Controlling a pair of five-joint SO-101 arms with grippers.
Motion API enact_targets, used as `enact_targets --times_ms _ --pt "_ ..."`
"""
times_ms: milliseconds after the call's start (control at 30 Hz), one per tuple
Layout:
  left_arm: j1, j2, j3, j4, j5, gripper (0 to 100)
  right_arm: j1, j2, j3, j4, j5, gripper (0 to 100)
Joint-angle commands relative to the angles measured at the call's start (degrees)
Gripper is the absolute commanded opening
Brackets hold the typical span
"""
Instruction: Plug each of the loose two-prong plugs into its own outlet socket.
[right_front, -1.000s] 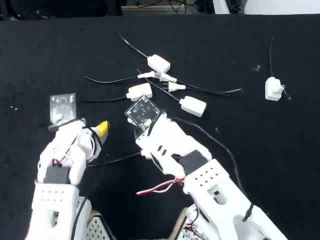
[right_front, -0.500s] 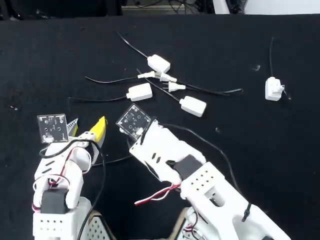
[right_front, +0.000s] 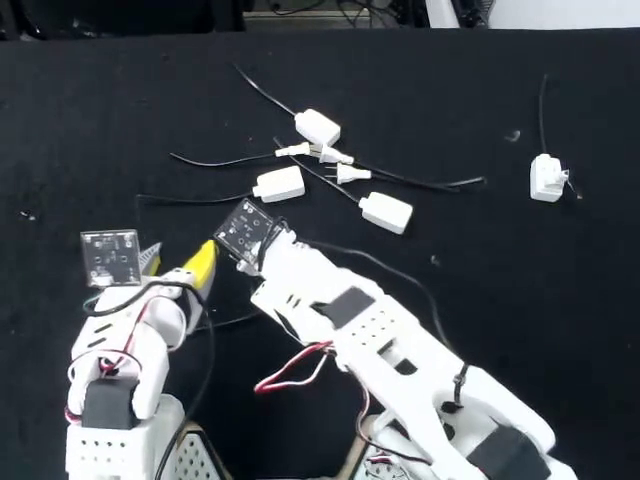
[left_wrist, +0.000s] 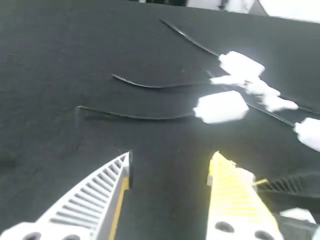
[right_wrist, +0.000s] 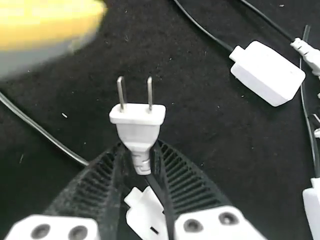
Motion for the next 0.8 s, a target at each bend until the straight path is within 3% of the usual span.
enact_targets --times_ms 0,233,767 --pt "8.8 -0.4 -0.2 -0.2 -5.3 25 -0.5 -0.3 -2.9 -1.1 -0.3 1.1" --pt "5.7 -0.3 4.0 -6.0 -6.1 25 -0.7 -5.3 -1.0 0.3 -0.4 1.1" --pt "5.1 -0.3 4.4 -6.1 -6.2 25 -2.4 -15.4 1.9 4.6 -0.3 1.1"
